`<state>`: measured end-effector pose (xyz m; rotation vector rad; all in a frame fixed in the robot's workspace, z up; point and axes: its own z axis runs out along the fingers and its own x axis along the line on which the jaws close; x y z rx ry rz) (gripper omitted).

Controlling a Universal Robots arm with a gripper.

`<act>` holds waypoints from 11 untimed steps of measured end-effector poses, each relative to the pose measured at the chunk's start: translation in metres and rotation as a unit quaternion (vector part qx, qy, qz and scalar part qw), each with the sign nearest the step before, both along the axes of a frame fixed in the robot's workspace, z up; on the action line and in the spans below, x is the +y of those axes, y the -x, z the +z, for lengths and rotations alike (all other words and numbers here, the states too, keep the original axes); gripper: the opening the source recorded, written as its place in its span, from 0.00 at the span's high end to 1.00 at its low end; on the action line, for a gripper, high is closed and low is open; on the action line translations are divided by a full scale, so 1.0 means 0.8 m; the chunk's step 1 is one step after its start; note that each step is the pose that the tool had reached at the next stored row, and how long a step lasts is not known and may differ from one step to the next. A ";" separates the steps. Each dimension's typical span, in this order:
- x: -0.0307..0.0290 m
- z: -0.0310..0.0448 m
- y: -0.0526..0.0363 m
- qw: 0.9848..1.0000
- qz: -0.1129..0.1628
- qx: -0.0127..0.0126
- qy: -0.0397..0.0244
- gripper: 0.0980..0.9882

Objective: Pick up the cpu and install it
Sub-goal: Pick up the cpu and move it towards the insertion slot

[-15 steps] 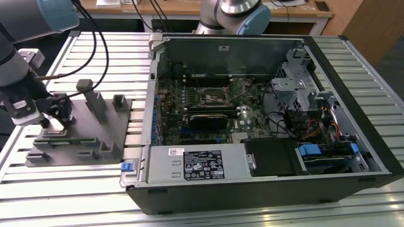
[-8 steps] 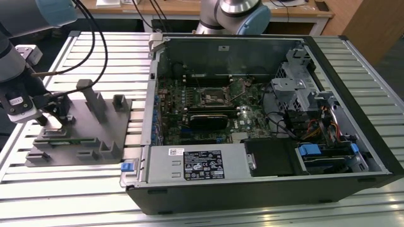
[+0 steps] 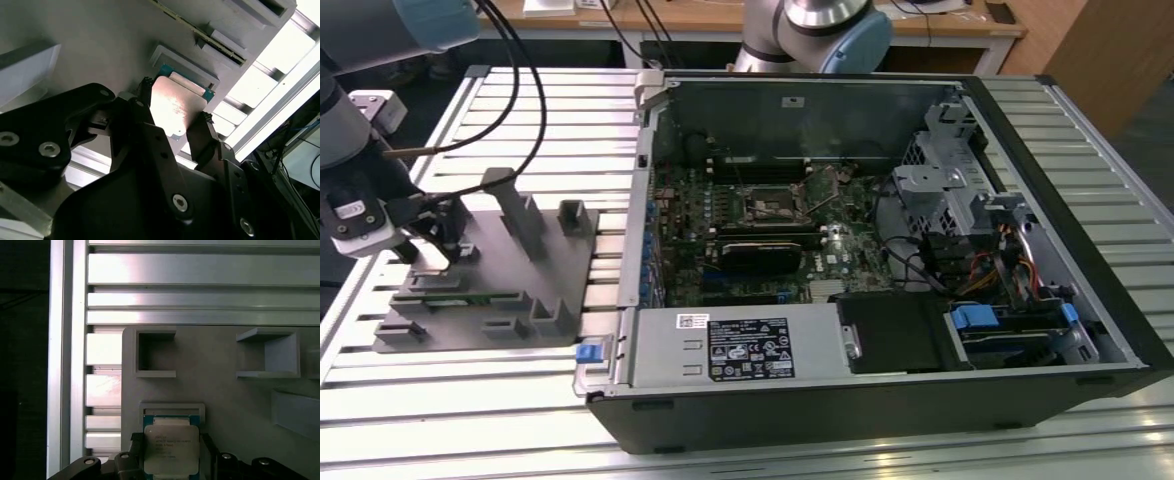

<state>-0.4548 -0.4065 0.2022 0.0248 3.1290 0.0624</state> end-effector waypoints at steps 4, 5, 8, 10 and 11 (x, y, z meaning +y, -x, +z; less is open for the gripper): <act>0.0000 0.0019 0.000 1.000 0.000 0.000 0.000 0.51; 0.0000 0.0026 0.000 1.000 0.000 0.000 0.000 0.51; 0.0001 0.0040 0.000 1.000 0.000 0.000 0.000 0.51; 0.0002 0.0045 0.000 1.000 0.000 0.000 0.000 0.51; 0.0002 0.0046 0.000 1.000 0.000 0.000 0.000 0.51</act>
